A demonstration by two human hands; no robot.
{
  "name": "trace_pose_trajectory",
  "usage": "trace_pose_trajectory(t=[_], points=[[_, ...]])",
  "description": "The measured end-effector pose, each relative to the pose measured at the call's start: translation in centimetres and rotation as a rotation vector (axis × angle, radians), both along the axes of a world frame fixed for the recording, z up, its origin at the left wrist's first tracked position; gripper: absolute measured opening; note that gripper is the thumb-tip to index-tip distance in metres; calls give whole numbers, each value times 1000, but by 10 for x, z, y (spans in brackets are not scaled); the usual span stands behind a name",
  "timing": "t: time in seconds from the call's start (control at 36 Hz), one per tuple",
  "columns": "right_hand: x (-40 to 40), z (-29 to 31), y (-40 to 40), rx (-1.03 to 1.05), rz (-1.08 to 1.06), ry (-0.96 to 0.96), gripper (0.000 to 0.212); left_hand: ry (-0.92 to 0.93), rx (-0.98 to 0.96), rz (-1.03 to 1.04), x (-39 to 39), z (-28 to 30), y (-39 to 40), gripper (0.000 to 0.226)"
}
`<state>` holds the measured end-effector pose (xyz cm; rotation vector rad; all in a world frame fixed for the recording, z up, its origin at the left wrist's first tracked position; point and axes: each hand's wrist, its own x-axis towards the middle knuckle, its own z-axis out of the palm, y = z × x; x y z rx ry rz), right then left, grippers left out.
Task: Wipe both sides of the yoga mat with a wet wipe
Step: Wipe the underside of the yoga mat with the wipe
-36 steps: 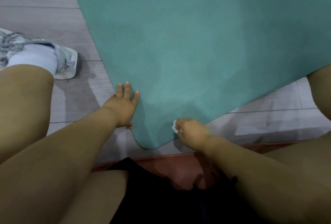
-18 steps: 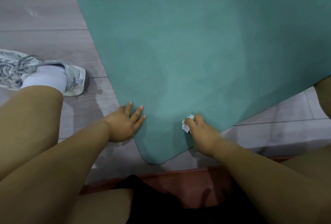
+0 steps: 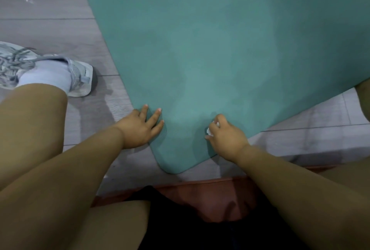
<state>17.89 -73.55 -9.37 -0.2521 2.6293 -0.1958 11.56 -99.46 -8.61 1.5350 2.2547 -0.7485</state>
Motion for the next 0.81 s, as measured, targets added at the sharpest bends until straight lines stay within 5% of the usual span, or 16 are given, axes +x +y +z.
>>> trace_pose_trajectory(t=[0.08, 0.28, 0.5, 0.58, 0.81], points=[[-6, 0, -4, 29, -10, -6, 12, -121, -180, 156, 6, -2, -4, 50], [3, 6, 18, 136, 174, -49, 47, -85, -171, 100, 1, -3, -5, 50], [11, 7, 19, 232, 193, 11, 43, -80, -216, 137, -3, 5, 6, 46], [13, 17, 15, 213, 67, -68, 26, -95, -219, 202, -4, 12, 8, 45], [13, 32, 30, 77, 12, -269, 58, -169, 201, 326, -14, 25, -2, 41]])
